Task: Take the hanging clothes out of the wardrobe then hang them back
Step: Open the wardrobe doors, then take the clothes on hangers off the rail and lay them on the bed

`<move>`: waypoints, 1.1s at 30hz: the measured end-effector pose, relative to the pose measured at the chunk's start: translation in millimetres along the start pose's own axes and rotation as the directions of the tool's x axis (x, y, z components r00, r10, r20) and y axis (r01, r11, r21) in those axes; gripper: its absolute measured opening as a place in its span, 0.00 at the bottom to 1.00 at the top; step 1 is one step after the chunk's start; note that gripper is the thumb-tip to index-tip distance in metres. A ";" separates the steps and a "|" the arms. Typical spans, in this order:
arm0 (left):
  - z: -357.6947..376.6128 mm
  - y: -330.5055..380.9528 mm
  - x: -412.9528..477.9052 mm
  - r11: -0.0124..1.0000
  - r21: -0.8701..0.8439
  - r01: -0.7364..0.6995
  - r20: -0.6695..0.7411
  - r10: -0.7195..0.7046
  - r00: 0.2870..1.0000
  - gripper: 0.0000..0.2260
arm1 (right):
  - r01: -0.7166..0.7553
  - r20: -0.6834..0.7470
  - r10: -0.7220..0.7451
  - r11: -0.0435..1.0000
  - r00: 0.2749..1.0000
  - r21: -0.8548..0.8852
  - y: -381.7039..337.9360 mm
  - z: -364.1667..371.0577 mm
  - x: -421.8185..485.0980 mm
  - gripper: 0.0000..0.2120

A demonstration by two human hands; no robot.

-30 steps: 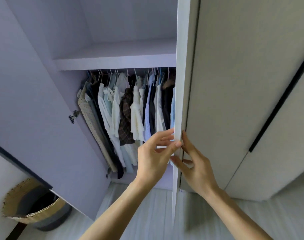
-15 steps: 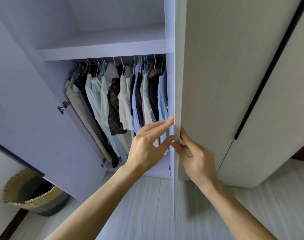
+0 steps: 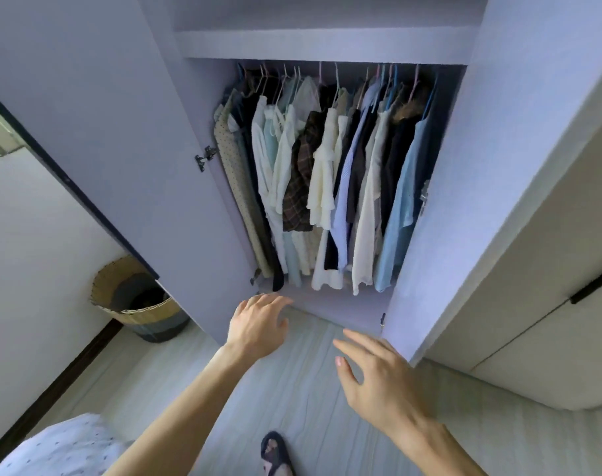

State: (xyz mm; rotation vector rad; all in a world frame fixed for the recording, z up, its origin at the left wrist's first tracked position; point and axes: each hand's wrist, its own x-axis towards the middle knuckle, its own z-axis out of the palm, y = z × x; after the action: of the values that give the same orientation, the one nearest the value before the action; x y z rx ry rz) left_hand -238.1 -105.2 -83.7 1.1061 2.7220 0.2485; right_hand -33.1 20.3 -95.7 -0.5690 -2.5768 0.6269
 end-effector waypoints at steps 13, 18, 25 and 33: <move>-74.0 -189.8 102.2 0.983 0.022 0.182 -0.127 -0.178 0.976 0.22 | 0.069 0.306 -0.017 0.984 0.952 -0.161 -100.6 104.2 222.9 0.25; -127.1 -232.2 160.0 0.987 -0.041 0.157 -0.198 -0.162 0.967 0.24 | 0.081 0.237 -0.028 0.973 0.971 -0.216 -127.7 109.3 316.6 0.23; -189.6 -246.7 242.6 0.986 -0.150 0.070 -0.296 -0.113 0.949 0.29 | 0.125 0.096 -0.098 0.933 0.990 -0.336 -142.1 80.0 442.6 0.26; -234.2 -247.3 366.3 0.965 -0.261 0.011 -0.267 -0.083 0.960 0.31 | 0.174 -0.175 -0.316 0.818 0.932 -0.548 -148.7 52.0 601.2 0.28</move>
State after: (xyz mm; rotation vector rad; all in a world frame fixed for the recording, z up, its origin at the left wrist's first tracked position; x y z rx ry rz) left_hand -717.2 -42.1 45.1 0.9952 2.8382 0.7799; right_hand -596.9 168.6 119.7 -0.4269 -2.4927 -0.2489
